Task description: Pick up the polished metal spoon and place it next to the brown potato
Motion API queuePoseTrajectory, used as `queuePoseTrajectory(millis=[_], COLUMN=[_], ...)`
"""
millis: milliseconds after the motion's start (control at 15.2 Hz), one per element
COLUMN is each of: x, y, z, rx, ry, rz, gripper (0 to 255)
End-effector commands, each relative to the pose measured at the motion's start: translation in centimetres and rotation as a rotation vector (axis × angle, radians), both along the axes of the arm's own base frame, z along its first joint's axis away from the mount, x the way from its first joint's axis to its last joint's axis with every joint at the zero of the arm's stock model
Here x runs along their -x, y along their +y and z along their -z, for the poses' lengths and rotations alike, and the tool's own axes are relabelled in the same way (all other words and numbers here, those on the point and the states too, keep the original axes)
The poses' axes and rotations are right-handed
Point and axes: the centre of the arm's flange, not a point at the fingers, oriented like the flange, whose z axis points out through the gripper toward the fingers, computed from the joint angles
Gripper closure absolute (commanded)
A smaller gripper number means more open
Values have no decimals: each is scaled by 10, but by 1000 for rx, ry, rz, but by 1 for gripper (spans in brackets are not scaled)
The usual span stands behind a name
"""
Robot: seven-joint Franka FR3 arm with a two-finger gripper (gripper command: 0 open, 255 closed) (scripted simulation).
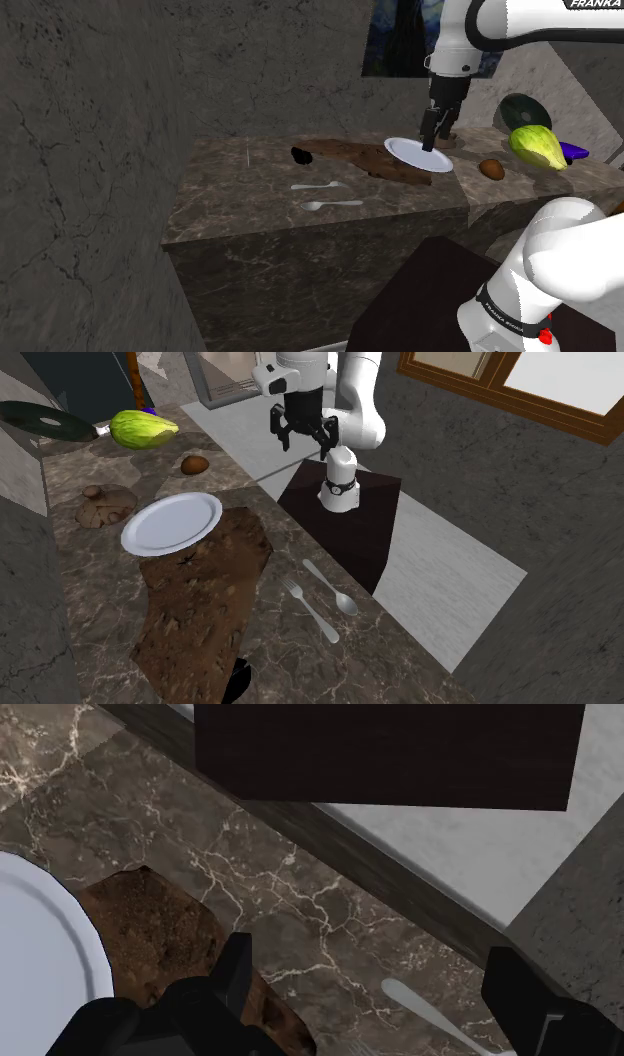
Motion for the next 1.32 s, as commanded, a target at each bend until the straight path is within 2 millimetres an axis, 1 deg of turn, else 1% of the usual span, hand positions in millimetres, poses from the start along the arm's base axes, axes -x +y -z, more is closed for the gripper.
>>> queuePoseTrajectory(millis=[0, 330, 660, 990, 1254], x=[0, -52, -98, -137, -162], y=[0, 23, 53, 90, 123], z=[0, 40, 82, 126, 162], rx=[0, 28, 56, 83, 105], ry=[0, 19, 39, 58, 74], rz=[0, -180, -360, -540, -684], gripper=[0, 0, 0, 0, 0])
